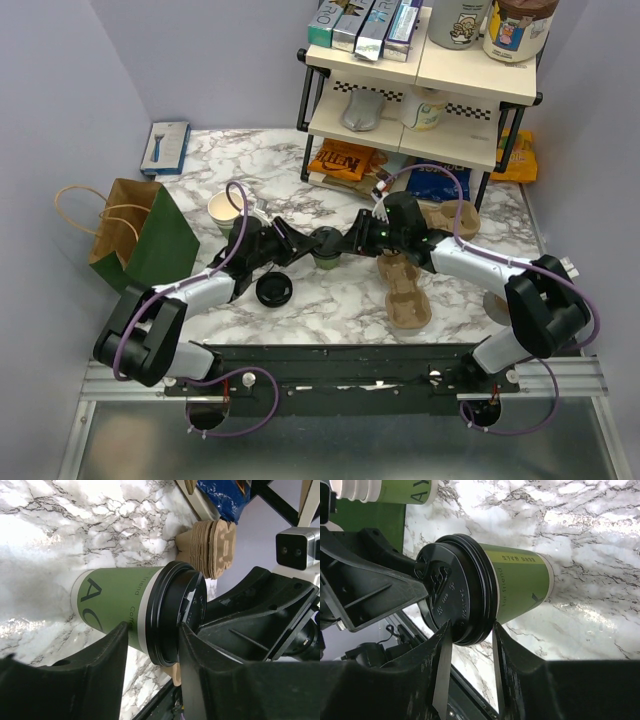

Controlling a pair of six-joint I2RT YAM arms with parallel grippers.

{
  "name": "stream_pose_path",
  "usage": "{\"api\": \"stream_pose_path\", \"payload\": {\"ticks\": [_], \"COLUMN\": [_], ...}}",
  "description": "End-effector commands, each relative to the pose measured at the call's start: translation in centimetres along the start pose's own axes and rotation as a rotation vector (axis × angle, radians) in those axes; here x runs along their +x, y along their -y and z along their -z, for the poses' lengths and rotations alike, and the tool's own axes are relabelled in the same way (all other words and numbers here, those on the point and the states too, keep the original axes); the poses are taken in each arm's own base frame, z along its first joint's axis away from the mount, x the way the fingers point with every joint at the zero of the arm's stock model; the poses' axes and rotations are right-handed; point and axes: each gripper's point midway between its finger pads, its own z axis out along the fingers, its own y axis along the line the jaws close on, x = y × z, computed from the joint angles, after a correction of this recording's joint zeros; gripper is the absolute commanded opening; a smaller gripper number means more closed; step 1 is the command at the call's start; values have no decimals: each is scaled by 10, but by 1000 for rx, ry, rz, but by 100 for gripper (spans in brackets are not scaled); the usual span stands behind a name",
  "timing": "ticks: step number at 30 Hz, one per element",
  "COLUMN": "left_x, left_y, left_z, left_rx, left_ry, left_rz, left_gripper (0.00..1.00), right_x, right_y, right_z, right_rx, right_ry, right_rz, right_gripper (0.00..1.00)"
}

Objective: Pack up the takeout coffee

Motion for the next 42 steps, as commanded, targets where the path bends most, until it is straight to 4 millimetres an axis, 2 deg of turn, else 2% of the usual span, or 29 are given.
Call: {"api": "stream_pose_path", "payload": {"ticks": [1, 8, 13, 17, 21, 24, 27, 29, 32, 33, 34, 36, 37, 38, 39, 40, 42], "left_x": [23, 33, 35, 35, 34, 32, 29, 25, 19, 16, 15, 7, 7, 2, 0, 0, -6], "left_y": [-33, -38, -43, -45, -47, -45, -39, -35, -26, -23, -23, -8, -6, 2, 6, 3, 12], "left_z": [-1, -9, -12, -13, -16, -17, -18, -18, -18, -19, -19, -22, -22, -23, -22, -22, -20], "left_rx": [-60, -18, -26, -44, -64, -67, -64, -69, -69, -70, -82, -60, -63, -49, -48, -77, -75], "left_ry": [-67, -107, -110, -115, -121, -126, -125, -119, -109, -101, -104, -98, -101, -94, -89, -87, -75], "left_rz": [65, 128, 152, 151, 149, 142, 126, 106, 68, 59, 53, 20, 15, -2, -11, -11, -44], "left_gripper": [42, 25, 1, 0, 0, 1, 7, 15, 31, 36, 46, 52, 59, 62, 65, 73, 80], "right_x": [20, 23, 25, 26, 30, 36, 37, 33, 18, 8, 3, -6, -17, -16, -22, -32, -42], "right_y": [44, 53, 61, 70, 80, 89, 88, 82, 69, 62, 58, 49, 41, 41, 37, 29, 22], "right_z": [-8, -14, -16, -17, -18, -18, -19, -19, -17, -18, -18, -19, -19, -18, -17, -16, -13], "right_rx": [130, 150, 163, 173, 190, 205, 191, 172, 150, 137, 132, 118, 102, 113, 112, 99, 93], "right_ry": [-30, -38, -51, -67, -82, -101, -115, -111, -84, -64, -59, -48, -28, -35, -17, 6, 29], "right_rz": [-36, -53, -71, -99, -122, -127, -118, -107, -77, -60, -50, -39, -30, -39, -38, -29, -16], "right_gripper": [37, 32, 28, 25, 8, 7, 9, 13, 27, 37, 42, 50, 52, 54, 58, 60, 68]}}
